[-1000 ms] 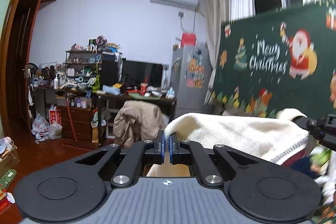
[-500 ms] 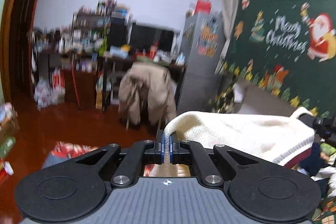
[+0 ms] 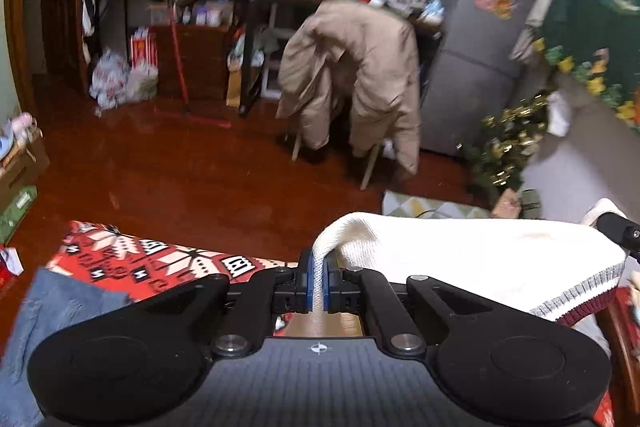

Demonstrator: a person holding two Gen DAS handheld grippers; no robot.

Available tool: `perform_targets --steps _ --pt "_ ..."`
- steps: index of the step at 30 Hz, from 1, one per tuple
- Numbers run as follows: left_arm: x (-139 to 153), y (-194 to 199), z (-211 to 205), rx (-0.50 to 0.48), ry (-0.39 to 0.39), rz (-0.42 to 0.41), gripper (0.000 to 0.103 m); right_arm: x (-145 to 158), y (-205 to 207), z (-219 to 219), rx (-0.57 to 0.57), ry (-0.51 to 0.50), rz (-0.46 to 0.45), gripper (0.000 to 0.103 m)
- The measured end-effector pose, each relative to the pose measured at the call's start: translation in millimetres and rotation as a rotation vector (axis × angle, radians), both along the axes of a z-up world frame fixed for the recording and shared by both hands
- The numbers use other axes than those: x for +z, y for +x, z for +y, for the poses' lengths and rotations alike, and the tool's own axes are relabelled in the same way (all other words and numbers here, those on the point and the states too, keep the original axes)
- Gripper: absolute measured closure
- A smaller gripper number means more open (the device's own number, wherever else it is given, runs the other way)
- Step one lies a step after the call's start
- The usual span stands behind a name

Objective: Fold clothes
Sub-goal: 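Lift the cream vest with both grippers and shake it out, then lower the vest onto the blanket and open both grippers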

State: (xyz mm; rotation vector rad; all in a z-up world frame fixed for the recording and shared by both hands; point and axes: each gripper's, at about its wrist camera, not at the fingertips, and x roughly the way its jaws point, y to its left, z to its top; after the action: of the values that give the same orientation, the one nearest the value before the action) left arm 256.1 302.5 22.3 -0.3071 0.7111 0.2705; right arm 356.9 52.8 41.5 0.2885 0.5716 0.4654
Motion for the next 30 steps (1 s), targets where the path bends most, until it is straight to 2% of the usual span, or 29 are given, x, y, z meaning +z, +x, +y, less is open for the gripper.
perform_targets --steps 1,3,5,7,8,10,13,15,18,20,23,25,26,27,30 --pt "-13 10 6 0.004 -0.017 0.030 0.097 -14 23 13 -0.006 -0.015 0.016 0.095" --pt "-37 24 17 0.020 -0.053 0.090 0.088 -49 67 36 -0.008 -0.046 0.074 0.093" --pt "-62 39 28 0.035 -0.089 0.151 0.087 -88 109 55 -0.004 -0.070 0.154 0.087" --pt "-73 33 34 0.021 -0.107 0.162 0.075 -120 128 63 -0.017 -0.099 0.190 0.077" --pt "-74 26 35 0.011 -0.104 0.155 0.069 -129 130 63 -0.019 -0.114 0.187 0.077" --pt "-73 8 35 -0.005 -0.091 0.141 0.068 -140 129 60 -0.016 -0.139 0.173 0.061" --pt "-72 -17 35 -0.045 -0.112 0.116 0.067 -148 116 46 -0.001 -0.143 0.163 0.054" --pt "-74 -29 33 -0.092 -0.169 0.101 0.067 -143 100 31 0.030 -0.150 0.188 0.053" --pt "-80 -37 20 -0.149 -0.224 0.110 0.065 -140 68 9 0.080 -0.215 0.179 0.053" --pt "-86 -32 6 -0.187 -0.235 0.121 0.062 -138 46 -8 0.091 -0.249 0.182 0.053" --pt "-99 -14 -17 -0.218 -0.222 0.154 0.059 -140 16 -40 0.086 -0.249 0.218 0.053" --pt "-107 -1 -28 -0.207 -0.190 0.193 0.060 -143 8 -52 0.084 -0.255 0.223 0.053" --pt "-110 7 -31 -0.197 -0.168 0.212 0.069 -146 10 -53 0.085 -0.256 0.223 0.053" --pt "-113 15 -32 -0.180 -0.144 0.222 0.101 -147 10 -55 0.089 -0.252 0.222 0.053" --pt "-99 37 -28 -0.116 -0.018 0.187 0.099 -151 14 -57 0.100 -0.249 0.217 0.053"
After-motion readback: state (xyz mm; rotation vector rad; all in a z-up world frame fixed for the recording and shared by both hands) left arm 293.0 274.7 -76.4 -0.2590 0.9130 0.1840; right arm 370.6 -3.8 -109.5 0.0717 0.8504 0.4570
